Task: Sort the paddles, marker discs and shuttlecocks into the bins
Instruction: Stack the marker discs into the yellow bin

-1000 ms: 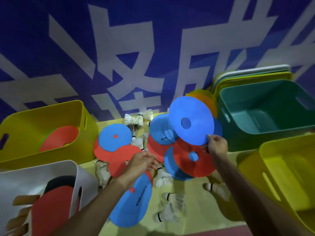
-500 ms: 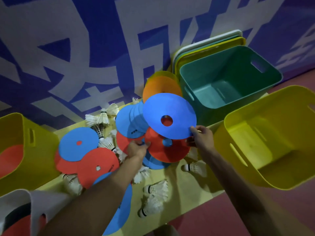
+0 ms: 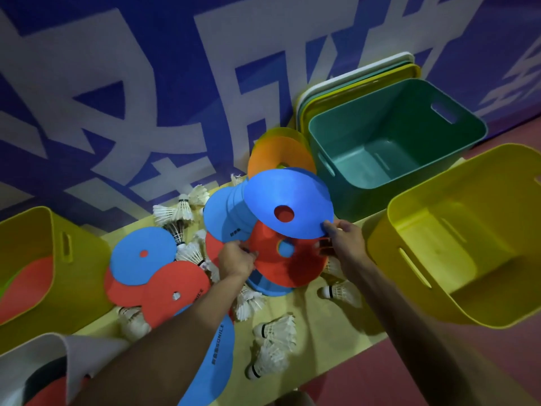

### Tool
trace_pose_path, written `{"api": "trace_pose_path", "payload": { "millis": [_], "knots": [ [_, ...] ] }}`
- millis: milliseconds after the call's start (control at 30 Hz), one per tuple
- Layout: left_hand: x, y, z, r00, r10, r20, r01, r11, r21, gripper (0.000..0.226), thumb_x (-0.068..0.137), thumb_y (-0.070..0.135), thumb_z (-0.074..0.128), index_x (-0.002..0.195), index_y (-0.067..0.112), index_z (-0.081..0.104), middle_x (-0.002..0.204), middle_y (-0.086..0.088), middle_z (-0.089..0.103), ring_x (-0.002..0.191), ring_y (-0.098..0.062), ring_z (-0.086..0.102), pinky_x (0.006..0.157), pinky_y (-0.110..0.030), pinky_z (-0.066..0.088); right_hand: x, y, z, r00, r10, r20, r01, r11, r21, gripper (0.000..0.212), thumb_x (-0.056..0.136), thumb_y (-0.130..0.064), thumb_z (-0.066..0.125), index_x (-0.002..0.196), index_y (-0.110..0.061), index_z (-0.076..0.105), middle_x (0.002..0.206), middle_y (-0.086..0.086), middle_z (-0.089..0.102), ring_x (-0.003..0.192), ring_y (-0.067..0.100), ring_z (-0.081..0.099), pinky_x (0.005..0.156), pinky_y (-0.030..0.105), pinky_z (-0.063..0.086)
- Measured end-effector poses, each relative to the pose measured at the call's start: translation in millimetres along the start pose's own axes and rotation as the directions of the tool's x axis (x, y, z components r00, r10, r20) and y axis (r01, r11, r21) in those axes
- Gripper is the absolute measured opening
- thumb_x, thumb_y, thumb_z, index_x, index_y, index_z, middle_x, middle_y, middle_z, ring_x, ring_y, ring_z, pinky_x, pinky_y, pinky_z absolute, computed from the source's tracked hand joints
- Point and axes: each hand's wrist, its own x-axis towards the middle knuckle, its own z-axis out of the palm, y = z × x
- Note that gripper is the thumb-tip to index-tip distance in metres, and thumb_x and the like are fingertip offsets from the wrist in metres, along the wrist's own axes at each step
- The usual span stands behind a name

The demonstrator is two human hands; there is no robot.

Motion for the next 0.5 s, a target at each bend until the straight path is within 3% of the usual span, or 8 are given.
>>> {"api": "trace_pose_path", "payload": {
  "millis": [133,300,500],
  "knots": [
    [-7,2,-11,0.989,0.135,-0.060,-0.126,0.983,0.136,0.016,0.078,0.011,0.075,0.089,0.009,0.063,0.085,-0.010,0.069,0.080,-0.027,0.065,0.073,-0.034,0.053,-5,-2,3,1.000,-0.005,0.011,0.005,1.000,0.016,0.015,0.096,-0.014,0.054,0.083,-0.005,0.053,0.062,0.013,0.060,0.042,0.017,0.059,0.039,0.025,0.047],
    [-16,-1,-23,0.976,0.194,-0.100,-0.175,0.969,0.175,0.016,0.080,0.012,0.072,0.084,0.015,0.057,0.085,-0.007,0.066,0.081,-0.026,0.064,0.073,-0.036,0.053,-14,-3,5,0.999,-0.010,0.036,0.008,0.999,0.039,0.012,0.096,-0.013,0.051,0.090,-0.003,0.053,0.066,0.015,0.059,0.048,0.022,0.057,0.046,0.029,0.048],
    [-28,3,-53,0.968,0.231,-0.093,-0.229,0.973,0.036,0.013,0.084,0.009,0.068,0.088,0.013,0.056,0.075,-0.002,0.059,0.074,-0.028,0.065,0.072,-0.040,0.056,-28,-8,20,0.997,-0.034,0.070,0.031,0.998,0.050,0.013,0.098,-0.014,0.049,0.100,-0.002,0.053,0.070,0.017,0.061,0.045,0.018,0.060,0.046,0.029,0.050]
  ]
}}
